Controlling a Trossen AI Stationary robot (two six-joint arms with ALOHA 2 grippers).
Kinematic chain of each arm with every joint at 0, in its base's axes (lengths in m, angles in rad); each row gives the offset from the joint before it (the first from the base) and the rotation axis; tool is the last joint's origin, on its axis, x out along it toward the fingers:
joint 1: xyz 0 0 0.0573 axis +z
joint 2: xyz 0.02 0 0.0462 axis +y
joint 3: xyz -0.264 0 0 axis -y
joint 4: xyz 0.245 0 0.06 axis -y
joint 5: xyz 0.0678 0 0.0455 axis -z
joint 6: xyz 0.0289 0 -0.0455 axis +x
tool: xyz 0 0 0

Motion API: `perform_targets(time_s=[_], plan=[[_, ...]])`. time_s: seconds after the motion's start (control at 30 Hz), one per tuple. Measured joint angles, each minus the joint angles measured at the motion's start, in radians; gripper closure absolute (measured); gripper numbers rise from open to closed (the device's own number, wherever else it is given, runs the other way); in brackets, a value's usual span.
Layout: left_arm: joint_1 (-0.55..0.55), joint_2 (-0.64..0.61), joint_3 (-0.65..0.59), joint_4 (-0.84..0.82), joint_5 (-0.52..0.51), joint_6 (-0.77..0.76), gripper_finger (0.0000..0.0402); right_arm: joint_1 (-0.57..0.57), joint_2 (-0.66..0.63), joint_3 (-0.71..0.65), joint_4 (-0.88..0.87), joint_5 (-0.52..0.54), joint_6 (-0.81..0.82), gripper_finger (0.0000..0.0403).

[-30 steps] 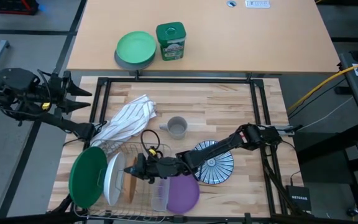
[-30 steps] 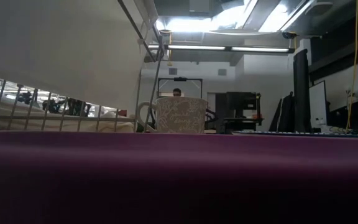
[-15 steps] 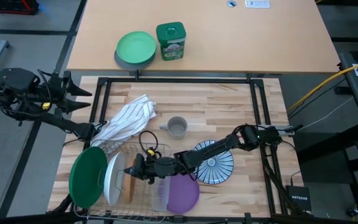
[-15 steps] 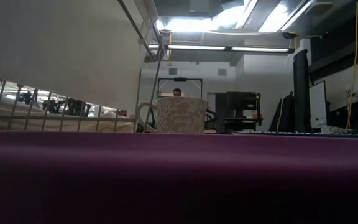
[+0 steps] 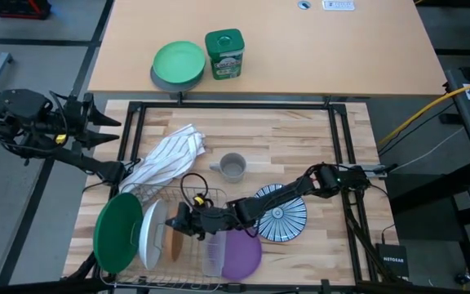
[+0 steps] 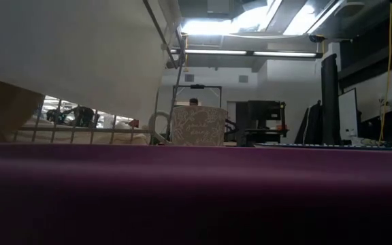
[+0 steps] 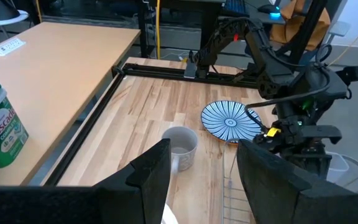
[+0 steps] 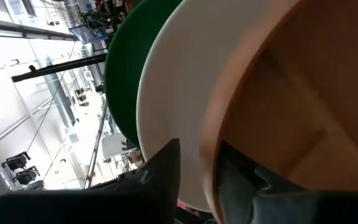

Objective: Sort dishes
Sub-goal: Put the brown plate into the dish rack

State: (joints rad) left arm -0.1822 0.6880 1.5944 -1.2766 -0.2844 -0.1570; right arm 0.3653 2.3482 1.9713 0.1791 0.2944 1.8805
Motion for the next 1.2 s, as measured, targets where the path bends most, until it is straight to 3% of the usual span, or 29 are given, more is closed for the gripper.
perform_targets(time_s=[0.2,0.33,0.43,0.67,1.0,1.2], plan=[[0.0,0.0,0.0,0.0,0.0,0.0,0.0229,-0.002,0.0,0.0,0.004,-0.021,0.0,0.0286],[0.0,0.0,0.0,0.0,0.0,0.0,0.0229,-0.008,0.0,0.0,0.035,-0.111,0.0,0.0287],[0.0,0.0,0.0,0.0,0.0,0.0,0.0229,-0.007,-0.001,0.0,0.06,-0.12,0.006,0.0291],[0.0,0.0,0.0,0.0,0.0,-0.001,0.0229,-0.005,-0.006,0.011,0.048,-0.082,0.184,0.0292],[0.0,0.0,0.0,0.0,0.0,-0.001,0.0229,-0.006,-0.008,0.013,0.01,-0.194,0.433,0.0292],[0.0,0.0,0.0,0.0,0.0,-0.001,0.0229,-0.012,-0.008,0.013,0.001,-0.278,0.472,0.0292]])
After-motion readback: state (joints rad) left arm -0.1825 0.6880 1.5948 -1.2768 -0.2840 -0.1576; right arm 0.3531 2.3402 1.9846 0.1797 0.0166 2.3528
